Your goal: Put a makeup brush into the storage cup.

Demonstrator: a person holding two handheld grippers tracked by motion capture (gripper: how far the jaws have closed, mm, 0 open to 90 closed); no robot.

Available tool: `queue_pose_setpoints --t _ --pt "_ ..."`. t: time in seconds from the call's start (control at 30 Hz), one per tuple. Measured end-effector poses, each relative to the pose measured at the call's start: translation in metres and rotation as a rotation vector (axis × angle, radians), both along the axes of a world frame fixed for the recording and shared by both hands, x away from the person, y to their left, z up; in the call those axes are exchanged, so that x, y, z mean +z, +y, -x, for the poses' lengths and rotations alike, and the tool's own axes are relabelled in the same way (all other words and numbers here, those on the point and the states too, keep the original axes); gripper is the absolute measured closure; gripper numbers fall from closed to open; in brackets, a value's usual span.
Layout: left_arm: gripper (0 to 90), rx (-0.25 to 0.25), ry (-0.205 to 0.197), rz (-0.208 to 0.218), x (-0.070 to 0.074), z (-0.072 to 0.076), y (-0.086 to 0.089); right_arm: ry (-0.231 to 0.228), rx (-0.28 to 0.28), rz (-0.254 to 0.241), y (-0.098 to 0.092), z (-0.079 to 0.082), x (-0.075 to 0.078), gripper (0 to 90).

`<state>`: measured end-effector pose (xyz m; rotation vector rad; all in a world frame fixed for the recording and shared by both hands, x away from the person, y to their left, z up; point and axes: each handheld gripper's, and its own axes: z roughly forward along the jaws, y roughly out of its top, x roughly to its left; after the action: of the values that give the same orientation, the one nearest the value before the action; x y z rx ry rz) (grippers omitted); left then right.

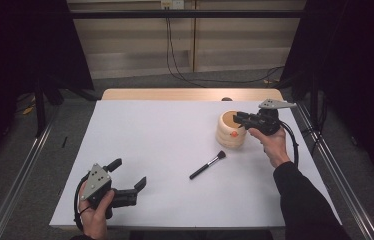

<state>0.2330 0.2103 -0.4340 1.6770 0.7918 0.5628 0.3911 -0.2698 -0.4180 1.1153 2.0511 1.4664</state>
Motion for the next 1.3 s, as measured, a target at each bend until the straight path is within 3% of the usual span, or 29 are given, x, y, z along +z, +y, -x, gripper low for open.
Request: queue_pose_setpoints --t 0.13,0.5,0.67,1.3 --pt "1.4 -0.004 0.001 0.002 0.0 0.0 0.0 0.002 -0.007 -0.006 -0.001 0.001 0.001 60.3" --pt "1.4 0.0 0.0 -0.003 0.0 0.0 0.0 -0.01 -0.054 -0.002 -0.002 0.003 0.005 10.1" --pt "1.5 -0.003 0.0 0.0 0.0 0.0 -0.001 -0.021 -0.059 -0.011 -0.004 0.005 0.007 4.0" --pt "1.4 -0.003 -0.001 0.001 0.001 0.001 -0.001 -0.034 -0.054 0.005 -0.012 0.027 0.018 4.8"
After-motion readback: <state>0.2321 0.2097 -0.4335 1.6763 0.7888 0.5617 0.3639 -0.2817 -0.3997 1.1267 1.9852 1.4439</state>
